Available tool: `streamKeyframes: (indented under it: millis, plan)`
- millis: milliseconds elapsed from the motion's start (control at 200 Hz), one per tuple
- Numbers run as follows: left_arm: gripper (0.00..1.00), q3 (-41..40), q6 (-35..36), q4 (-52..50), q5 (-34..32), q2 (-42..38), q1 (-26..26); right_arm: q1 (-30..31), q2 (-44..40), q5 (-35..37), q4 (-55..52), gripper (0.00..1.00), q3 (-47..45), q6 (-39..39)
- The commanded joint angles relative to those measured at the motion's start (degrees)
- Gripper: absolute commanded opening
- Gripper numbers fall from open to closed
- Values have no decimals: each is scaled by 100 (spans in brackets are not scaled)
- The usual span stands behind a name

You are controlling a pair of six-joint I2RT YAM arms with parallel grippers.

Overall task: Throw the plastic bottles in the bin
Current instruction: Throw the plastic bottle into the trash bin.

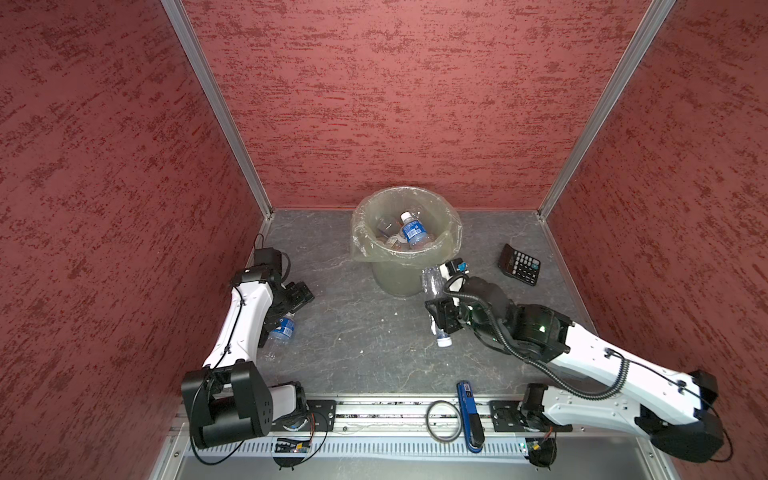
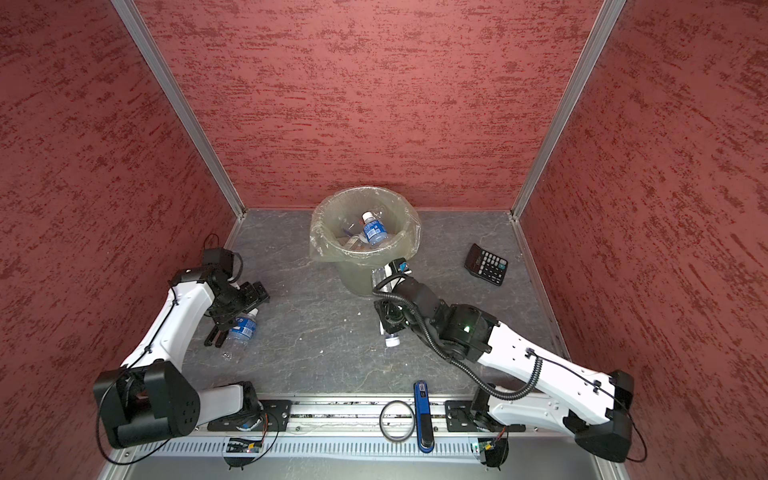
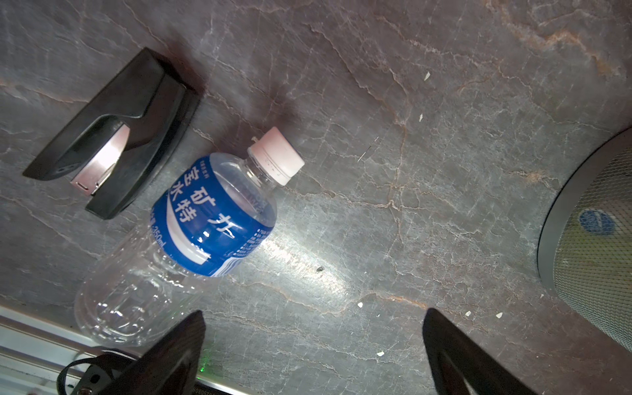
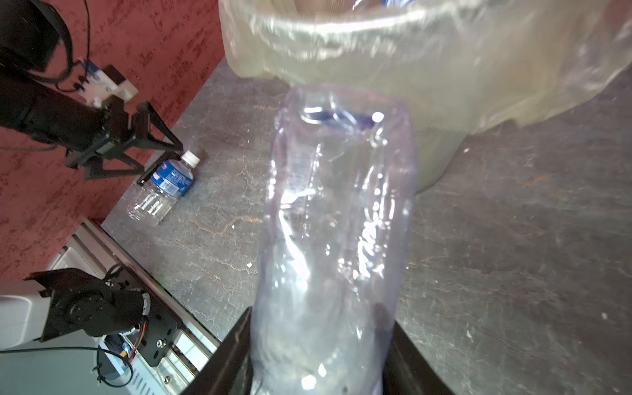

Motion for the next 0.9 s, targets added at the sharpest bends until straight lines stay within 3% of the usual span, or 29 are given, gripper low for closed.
streamKeyframes:
  millis: [0, 250, 436, 721, 837, 897]
  plan:
    - [100, 25, 18, 87, 216, -168, 18, 39, -86, 675, -381, 53, 503, -193]
    - [99, -175, 213, 681, 1315, -795, -144, 42, -854, 1307, 119, 54, 734, -388]
    - [99, -246, 208, 844, 1346, -1032, -397, 43, -1271, 1467, 579, 55, 977, -761]
    - [99, -318, 155, 886, 1290, -962, -671, -17, 226, 1952, 691, 57, 2607, -1528]
    - [99, -333, 112, 845, 1212, -1029, -759, -702, 1467, 1420, 929, 62, 3641, -1775]
    - [99, -370, 72, 866, 1206, -1099, -800, -1323, 2193, 919, 894, 75, 4284, -1670]
